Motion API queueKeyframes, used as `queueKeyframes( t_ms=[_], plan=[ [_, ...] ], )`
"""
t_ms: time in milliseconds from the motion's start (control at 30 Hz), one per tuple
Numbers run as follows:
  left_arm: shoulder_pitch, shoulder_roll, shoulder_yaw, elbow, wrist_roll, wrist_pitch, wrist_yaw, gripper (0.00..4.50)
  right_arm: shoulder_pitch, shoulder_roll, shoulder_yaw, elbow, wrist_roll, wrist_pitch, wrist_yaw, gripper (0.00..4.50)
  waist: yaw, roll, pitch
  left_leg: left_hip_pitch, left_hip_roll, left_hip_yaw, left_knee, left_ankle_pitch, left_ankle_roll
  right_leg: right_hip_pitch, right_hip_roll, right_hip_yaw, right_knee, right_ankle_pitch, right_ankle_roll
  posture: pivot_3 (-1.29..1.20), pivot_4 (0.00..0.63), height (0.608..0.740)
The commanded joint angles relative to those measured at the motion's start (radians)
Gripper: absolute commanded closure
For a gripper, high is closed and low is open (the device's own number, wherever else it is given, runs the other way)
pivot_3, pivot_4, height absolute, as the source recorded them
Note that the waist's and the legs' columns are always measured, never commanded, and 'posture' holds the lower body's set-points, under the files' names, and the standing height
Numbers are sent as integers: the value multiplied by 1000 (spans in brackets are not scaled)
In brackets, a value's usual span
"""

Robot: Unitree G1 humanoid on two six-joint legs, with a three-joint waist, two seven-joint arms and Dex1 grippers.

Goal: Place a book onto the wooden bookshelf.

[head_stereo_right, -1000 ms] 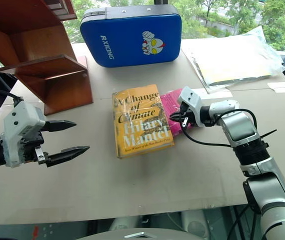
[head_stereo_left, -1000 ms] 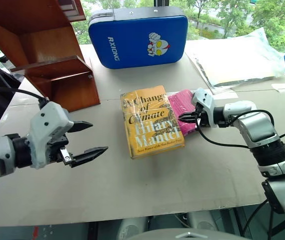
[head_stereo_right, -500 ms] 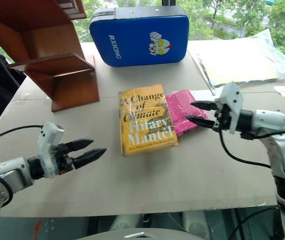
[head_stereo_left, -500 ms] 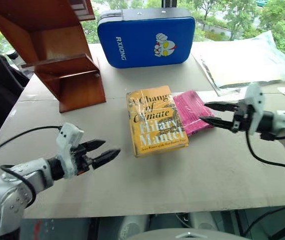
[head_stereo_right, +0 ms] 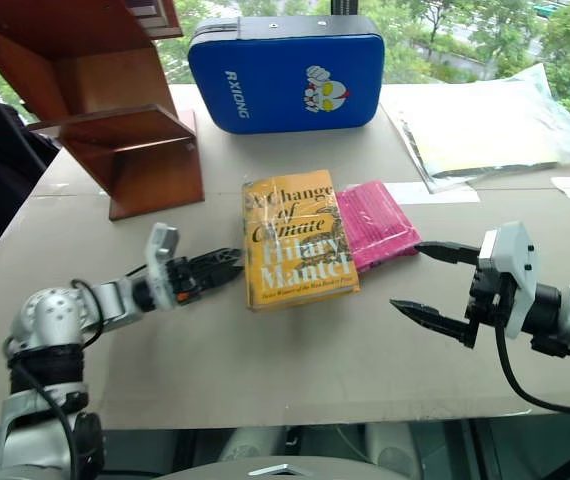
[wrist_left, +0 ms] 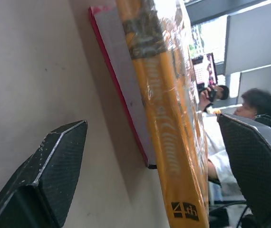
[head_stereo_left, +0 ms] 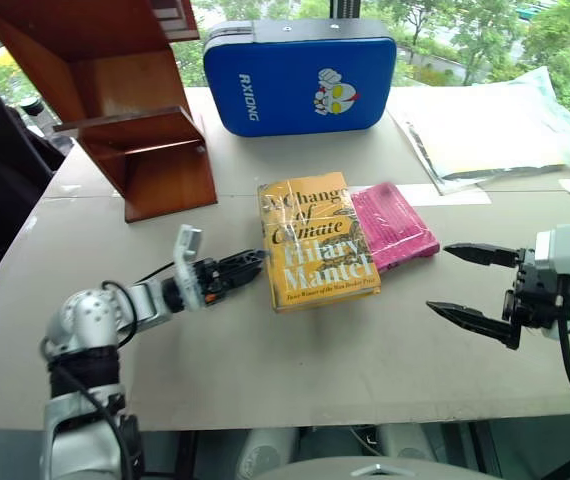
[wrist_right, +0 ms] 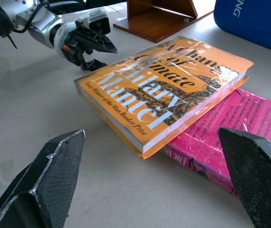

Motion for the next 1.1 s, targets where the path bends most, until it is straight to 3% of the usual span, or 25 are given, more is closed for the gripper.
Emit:
queueKeyframes(
  t_ms=[33, 367, 467, 667, 733, 967, 1100],
  plan=[
    [-34, -21, -76, 52, 52, -8, -48, 0, 38, -23, -53, -40, 25, -12, -19, 89, -1, 0, 0, 0, 0, 0, 0, 0, 0, 0, 0, 1, 0, 0, 0, 0, 150, 740],
    [-78, -112, -74, 85, 64, -5, -72, 0, 118, -23, -114, -69, 56, -28, -72, 89, 0, 1, -1, 0, -1, 0, 0, 0, 0, 0, -1, 1, 0, 0, 0, 0, 150, 740],
    [-81, -97, -59, 87, 59, 4, -82, 777, 125, -28, -115, -66, 58, -37, -76, 0, -1, 1, -1, 0, 0, 0, 0, 0, 0, 0, -1, 1, 0, 0, 0, 0, 150, 740],
    [-53, -63, -18, 47, 25, 45, -105, 3517, 125, -39, -101, -62, 61, -49, -83, 0, -3, 0, -1, 0, 0, 0, 0, 0, 0, 0, 0, 1, 0, 0, 0, 0, 150, 740],
    [-32, -55, 3, 30, 12, 61, -104, 4114, 122, -44, -95, -54, 59, -55, -80, 0, -5, 0, -1, 0, 0, 0, 0, 0, 0, 0, -1, 1, 0, 0, 0, 0, 150, 740],
    [0, -83, 161, -60, -92, 78, -31, 4205, 108, -52, -70, -35, 55, -69, -73, 0, -1, 0, -1, -1, 1, -1, 0, 0, 0, 0, -2, 2, -1, 0, 0, 0, 150, 740],
    [-13, -101, 193, -331, -111, -72, -1, 4205, 68, -43, -73, -15, 86, -67, -82, 0, 0, -2, 1, -2, 1, -2, 0, 0, 0, -1, -4, 3, -1, 0, 0, 0, 150, 740]
  ],
)
